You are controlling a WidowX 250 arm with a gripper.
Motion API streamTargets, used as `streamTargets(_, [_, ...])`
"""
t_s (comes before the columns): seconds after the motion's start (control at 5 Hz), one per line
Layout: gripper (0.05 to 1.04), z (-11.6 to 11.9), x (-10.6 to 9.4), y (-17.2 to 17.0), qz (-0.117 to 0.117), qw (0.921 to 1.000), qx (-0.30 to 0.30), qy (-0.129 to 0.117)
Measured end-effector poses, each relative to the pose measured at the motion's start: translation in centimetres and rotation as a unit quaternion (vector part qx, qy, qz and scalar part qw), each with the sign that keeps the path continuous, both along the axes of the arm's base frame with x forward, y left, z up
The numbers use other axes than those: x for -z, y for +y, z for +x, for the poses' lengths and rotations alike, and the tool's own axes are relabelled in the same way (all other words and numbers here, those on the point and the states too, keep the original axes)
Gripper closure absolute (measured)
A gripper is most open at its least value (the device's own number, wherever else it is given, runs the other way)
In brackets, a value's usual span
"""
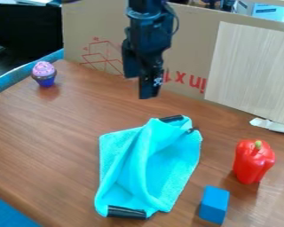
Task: Move the cloth from bottom of table to top of table
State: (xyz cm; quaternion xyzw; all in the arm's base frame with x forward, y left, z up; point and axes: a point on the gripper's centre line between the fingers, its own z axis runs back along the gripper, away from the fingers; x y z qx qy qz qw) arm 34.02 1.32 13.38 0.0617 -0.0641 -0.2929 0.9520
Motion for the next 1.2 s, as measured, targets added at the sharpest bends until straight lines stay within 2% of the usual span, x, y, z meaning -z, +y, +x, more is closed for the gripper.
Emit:
streamTargets(0.2, [0.083, -1.5, 0.9, 1.2, -0.006, 0.9999, 0.016, 0.002])
streamTargets(0.4, [0.083, -2.4, 4.2, 0.9, 0.007, 0.9974, 0.061, 0.037])
streamTargets(0.6, [0.083, -2.3, 7.3, -1.1, 0.034, 0.9921, 0.107, 0.057])
streamTargets(0.8, [0.083, -2.3, 9.9, -2.3, 0.044, 0.9872, 0.128, 0.085])
streamTargets(1.2, [0.084, -2.1, 11.4, -3.9, 0.041, 0.981, 0.158, 0.104])
